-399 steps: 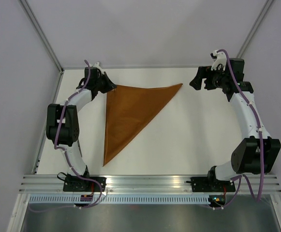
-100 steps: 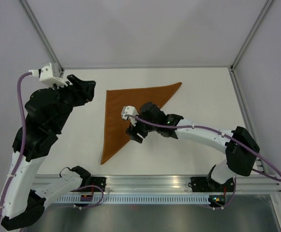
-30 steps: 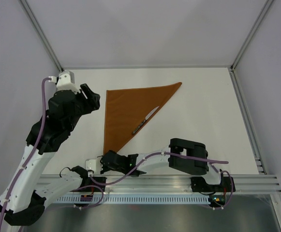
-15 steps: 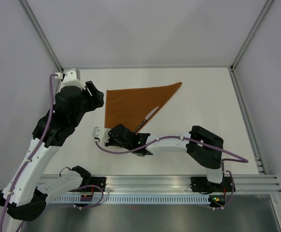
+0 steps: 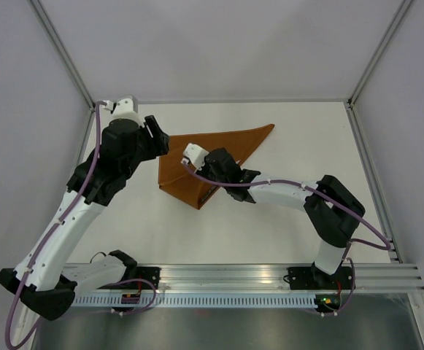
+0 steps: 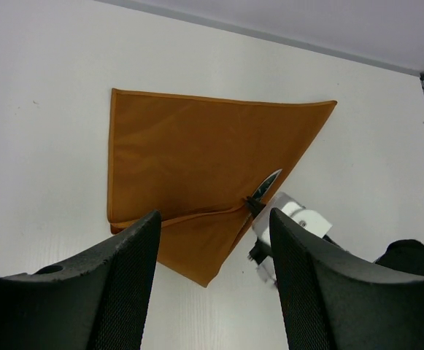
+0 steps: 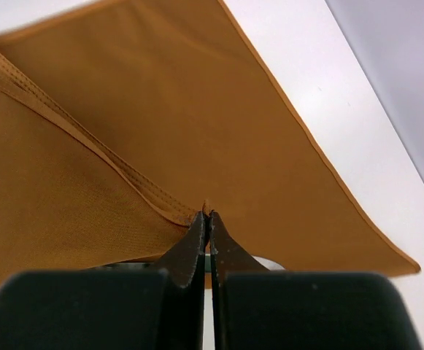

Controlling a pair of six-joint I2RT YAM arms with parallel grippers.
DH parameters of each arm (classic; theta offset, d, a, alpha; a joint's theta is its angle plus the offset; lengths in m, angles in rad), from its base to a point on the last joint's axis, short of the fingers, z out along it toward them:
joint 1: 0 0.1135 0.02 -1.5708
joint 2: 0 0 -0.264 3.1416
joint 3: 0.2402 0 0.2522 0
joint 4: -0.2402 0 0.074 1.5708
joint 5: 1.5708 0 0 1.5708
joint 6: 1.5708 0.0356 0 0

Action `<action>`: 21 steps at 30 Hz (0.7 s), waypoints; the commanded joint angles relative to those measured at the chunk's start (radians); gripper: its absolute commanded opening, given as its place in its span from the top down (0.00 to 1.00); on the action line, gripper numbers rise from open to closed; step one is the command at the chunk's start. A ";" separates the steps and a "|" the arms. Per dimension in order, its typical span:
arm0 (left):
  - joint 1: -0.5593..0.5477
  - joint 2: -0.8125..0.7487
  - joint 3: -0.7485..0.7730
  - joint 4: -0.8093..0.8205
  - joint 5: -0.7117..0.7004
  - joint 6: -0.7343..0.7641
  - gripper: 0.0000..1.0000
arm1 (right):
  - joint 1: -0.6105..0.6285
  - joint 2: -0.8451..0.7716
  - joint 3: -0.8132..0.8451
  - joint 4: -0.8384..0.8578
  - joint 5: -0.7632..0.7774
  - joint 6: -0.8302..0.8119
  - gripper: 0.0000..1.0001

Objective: Fold the napkin, place the utensils inside, and roll it up
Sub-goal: Fold the napkin

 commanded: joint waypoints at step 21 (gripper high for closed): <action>-0.001 0.152 -0.062 0.156 0.116 0.049 0.33 | -0.251 0.049 -0.025 -0.020 -0.039 0.035 1.00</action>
